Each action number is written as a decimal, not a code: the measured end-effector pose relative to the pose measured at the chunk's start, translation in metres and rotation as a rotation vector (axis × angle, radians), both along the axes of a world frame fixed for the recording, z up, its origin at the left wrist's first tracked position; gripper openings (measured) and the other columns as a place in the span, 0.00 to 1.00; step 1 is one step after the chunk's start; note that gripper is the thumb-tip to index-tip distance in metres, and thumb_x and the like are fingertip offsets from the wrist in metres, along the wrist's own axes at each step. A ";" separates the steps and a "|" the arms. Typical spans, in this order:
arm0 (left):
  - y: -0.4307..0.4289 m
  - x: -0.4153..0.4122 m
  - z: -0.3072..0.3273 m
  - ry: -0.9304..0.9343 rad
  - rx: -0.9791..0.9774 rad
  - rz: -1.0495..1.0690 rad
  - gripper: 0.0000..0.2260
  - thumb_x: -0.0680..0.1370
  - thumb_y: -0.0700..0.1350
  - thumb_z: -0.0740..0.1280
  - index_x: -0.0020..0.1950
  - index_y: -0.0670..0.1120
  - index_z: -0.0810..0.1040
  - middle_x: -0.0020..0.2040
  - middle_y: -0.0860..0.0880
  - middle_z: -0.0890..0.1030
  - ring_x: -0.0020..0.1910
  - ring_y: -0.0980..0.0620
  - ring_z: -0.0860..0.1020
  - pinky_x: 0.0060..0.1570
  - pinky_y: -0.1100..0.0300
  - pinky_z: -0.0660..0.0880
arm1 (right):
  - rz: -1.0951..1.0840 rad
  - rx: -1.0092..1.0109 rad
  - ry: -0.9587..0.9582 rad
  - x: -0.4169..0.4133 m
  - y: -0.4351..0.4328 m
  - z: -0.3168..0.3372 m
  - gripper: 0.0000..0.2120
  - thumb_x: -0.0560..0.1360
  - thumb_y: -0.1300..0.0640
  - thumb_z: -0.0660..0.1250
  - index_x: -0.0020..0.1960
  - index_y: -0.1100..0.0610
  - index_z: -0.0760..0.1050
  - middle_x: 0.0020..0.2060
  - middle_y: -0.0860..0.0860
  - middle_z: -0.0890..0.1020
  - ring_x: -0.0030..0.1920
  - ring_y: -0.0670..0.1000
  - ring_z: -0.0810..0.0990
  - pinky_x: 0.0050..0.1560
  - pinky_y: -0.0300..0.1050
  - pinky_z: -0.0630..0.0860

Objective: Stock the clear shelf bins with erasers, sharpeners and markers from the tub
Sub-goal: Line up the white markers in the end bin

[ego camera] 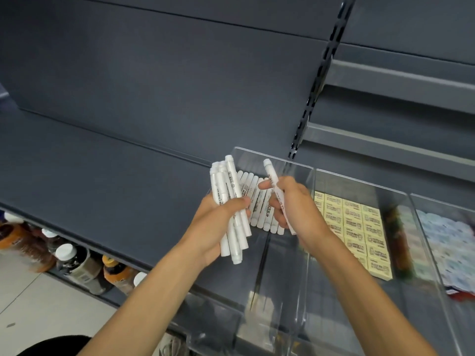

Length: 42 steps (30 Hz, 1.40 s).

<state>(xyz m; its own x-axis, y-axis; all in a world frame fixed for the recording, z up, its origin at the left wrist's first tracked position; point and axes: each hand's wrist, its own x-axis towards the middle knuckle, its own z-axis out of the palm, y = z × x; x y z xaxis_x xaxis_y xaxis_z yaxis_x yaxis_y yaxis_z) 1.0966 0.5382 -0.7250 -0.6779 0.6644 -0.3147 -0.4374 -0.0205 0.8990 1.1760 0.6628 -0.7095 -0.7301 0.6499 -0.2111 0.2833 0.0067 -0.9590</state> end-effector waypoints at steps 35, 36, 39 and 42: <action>-0.002 -0.050 0.005 -0.062 0.080 -0.040 0.02 0.77 0.38 0.69 0.46 0.43 0.78 0.33 0.47 0.79 0.32 0.52 0.79 0.40 0.56 0.78 | -0.017 0.296 0.053 -0.050 0.009 -0.031 0.02 0.81 0.57 0.61 0.50 0.52 0.72 0.36 0.53 0.74 0.27 0.45 0.69 0.28 0.36 0.67; -0.003 -0.049 0.006 -0.063 0.084 -0.038 0.02 0.77 0.38 0.69 0.47 0.43 0.78 0.33 0.48 0.79 0.32 0.53 0.79 0.39 0.57 0.78 | -0.037 0.253 0.088 -0.049 0.009 -0.028 0.03 0.80 0.57 0.63 0.49 0.52 0.74 0.36 0.52 0.75 0.27 0.43 0.71 0.28 0.35 0.68; -0.005 -0.045 0.007 -0.057 0.093 -0.032 0.03 0.77 0.38 0.69 0.49 0.44 0.78 0.32 0.49 0.80 0.31 0.55 0.80 0.34 0.60 0.78 | 0.011 0.172 0.120 -0.045 0.006 -0.022 0.09 0.76 0.55 0.69 0.56 0.50 0.76 0.44 0.52 0.80 0.33 0.43 0.76 0.31 0.37 0.73; -0.007 -0.040 0.007 -0.034 0.086 -0.029 0.02 0.77 0.37 0.69 0.47 0.44 0.78 0.31 0.50 0.79 0.31 0.56 0.80 0.32 0.61 0.78 | 0.069 0.201 0.104 -0.043 0.004 -0.024 0.14 0.75 0.59 0.70 0.59 0.50 0.74 0.44 0.51 0.82 0.41 0.45 0.79 0.39 0.38 0.73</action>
<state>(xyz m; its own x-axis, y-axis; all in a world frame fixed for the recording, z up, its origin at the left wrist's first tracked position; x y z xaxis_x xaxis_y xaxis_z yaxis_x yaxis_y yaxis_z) 1.0566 0.5316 -0.7180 -0.6476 0.7095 -0.2778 -0.4691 -0.0840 0.8791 1.1330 0.6671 -0.7338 -0.7852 0.6192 -0.0045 0.1758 0.2160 -0.9605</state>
